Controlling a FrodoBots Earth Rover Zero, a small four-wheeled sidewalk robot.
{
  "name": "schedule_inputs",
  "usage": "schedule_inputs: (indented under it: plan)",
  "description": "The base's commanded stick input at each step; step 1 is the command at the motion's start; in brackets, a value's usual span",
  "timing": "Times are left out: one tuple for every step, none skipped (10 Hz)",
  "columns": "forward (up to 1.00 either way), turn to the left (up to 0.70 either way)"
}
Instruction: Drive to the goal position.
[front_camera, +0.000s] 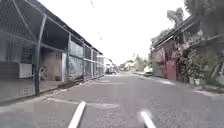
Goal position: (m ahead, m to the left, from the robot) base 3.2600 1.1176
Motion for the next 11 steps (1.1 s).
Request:
schedule_inputs:
  plan:
    - [0.70, 0.00]
    - [0.70, 0.00]
    - [0.65, 0.00]
    - [0.56, 0.00]
    - [0.48, 0.00]
    - [0.39, 0.00]
    - [0.31, 0.00]
    - [0.22, 0.00]
    - [0.15, 0.00]
    - [0.10, 0.00]
    - [0.04, 0.00]
